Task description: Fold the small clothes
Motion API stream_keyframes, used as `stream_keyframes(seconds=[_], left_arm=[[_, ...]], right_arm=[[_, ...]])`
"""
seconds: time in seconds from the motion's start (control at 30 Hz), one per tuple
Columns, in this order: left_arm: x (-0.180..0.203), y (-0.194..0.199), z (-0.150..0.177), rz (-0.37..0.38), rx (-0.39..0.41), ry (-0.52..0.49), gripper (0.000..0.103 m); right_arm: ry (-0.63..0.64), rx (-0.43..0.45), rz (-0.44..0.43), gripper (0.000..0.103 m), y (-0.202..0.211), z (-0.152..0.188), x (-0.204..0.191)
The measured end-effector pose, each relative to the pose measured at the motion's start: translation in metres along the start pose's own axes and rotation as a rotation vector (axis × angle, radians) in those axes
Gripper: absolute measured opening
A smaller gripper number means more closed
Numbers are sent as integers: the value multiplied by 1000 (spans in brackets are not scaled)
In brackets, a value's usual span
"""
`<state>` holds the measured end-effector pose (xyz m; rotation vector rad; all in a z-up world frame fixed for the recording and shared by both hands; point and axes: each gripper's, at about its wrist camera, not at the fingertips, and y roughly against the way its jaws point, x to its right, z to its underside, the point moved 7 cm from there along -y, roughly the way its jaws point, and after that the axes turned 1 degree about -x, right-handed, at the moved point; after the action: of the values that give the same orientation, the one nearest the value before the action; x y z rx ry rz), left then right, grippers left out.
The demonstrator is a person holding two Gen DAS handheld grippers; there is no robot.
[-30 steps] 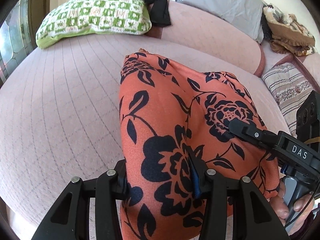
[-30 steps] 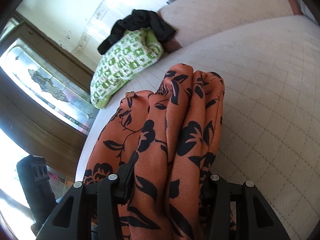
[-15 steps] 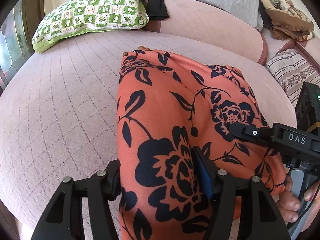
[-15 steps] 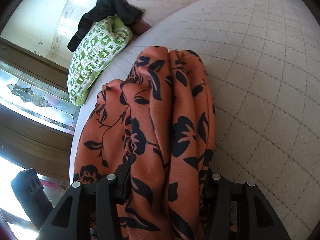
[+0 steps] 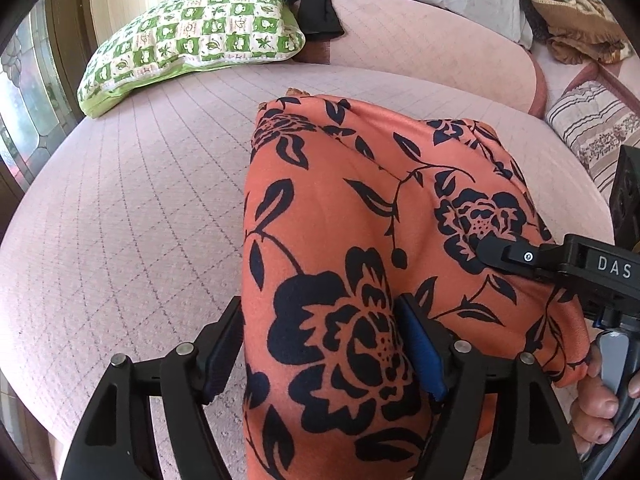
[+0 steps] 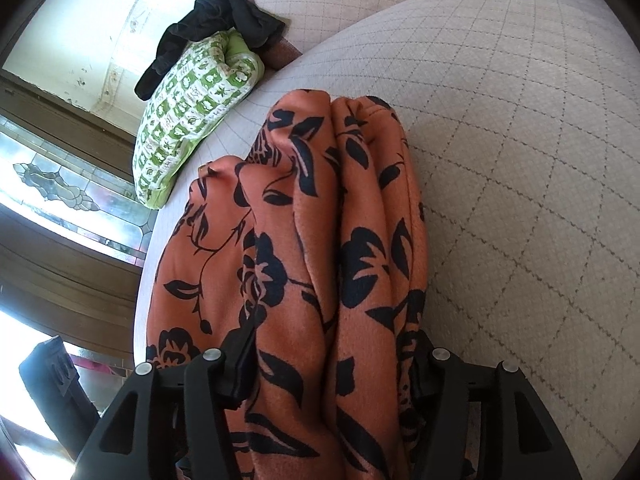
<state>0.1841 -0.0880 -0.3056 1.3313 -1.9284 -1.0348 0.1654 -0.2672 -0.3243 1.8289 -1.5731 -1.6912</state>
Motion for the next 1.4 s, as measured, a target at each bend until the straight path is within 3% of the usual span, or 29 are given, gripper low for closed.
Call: stream_keyframes(seconds=[0.4, 0.6, 0.73, 0.8, 0.87, 1.0, 1.1, 1.3, 1.4], left_arm=[[-1, 33, 2, -60, -44, 12, 79], [-19, 72, -28, -127, 41, 35, 79], [-33, 74, -40, -193, 43, 40, 79], [-37, 64, -37, -224, 13, 34, 79], [-40, 50, -26, -236, -30, 20, 79], [-45, 38, -12, -249, -36, 16, 80], [-49, 45, -15, -226, -46, 43, 80], [-39, 81, -14, -202, 24, 38, 82], [-35, 90, -4, -178, 26, 28, 83]], right_arm=[[-7, -33, 24, 70, 25, 2, 7], [24, 121, 21, 70, 73, -13, 6], [118, 190, -74, 69, 96, -12, -17], [153, 160, -144, 69, 94, -4, -30], [162, 109, -160, 68, 84, 5, -35], [117, -101, -32, 65, 34, 27, -11], [156, -69, -17, 64, 40, 27, -18], [213, 14, 23, 64, 53, 31, -31], [261, 88, -8, 64, 70, 31, -42]])
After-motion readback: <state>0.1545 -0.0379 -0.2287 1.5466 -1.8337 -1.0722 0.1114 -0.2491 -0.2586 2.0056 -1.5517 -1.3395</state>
